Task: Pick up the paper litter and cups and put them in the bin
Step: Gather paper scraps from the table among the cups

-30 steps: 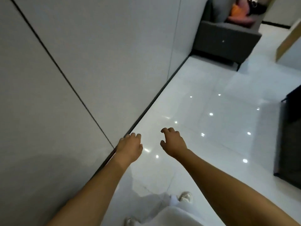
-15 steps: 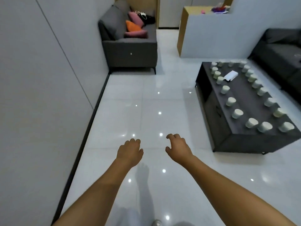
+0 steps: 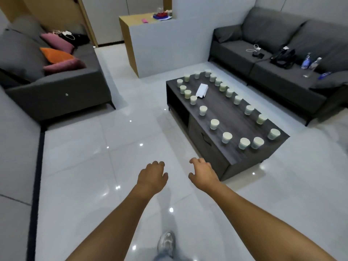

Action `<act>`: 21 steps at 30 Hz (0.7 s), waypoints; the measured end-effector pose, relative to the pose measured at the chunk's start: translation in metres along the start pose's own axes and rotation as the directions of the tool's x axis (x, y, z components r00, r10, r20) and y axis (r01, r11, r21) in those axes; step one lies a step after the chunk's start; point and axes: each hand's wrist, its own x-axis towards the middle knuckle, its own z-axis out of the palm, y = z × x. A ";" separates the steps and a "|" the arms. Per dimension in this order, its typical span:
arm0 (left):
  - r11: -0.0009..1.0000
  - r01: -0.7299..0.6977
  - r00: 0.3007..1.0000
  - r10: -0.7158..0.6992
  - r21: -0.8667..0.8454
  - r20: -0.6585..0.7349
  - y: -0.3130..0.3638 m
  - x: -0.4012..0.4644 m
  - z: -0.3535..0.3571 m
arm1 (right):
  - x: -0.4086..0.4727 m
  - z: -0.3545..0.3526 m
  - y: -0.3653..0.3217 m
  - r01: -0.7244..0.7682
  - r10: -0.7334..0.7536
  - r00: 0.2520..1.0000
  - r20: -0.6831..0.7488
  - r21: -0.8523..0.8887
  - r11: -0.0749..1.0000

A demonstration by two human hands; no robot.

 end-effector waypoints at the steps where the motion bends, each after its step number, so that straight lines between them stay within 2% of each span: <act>1: 1.000 -0.021 1.000 0.021 0.006 0.006 -0.003 0.023 -0.008 | 0.020 -0.007 -0.004 -0.022 0.022 1.000 -0.004 0.009 1.000; 5: 0.998 -0.066 0.998 0.066 0.024 0.024 -0.012 0.116 -0.044 | 0.097 -0.033 -0.014 -0.075 0.077 0.996 -0.034 0.053 0.996; 13: 0.988 -0.149 0.986 0.145 0.037 0.081 -0.004 0.279 -0.075 | 0.241 -0.065 0.001 -0.166 0.164 0.986 0.031 0.060 0.984; 21: 0.988 -0.147 0.978 0.140 0.037 0.156 0.022 0.467 -0.113 | 0.428 -0.141 0.030 -0.228 0.227 0.974 0.016 0.097 0.969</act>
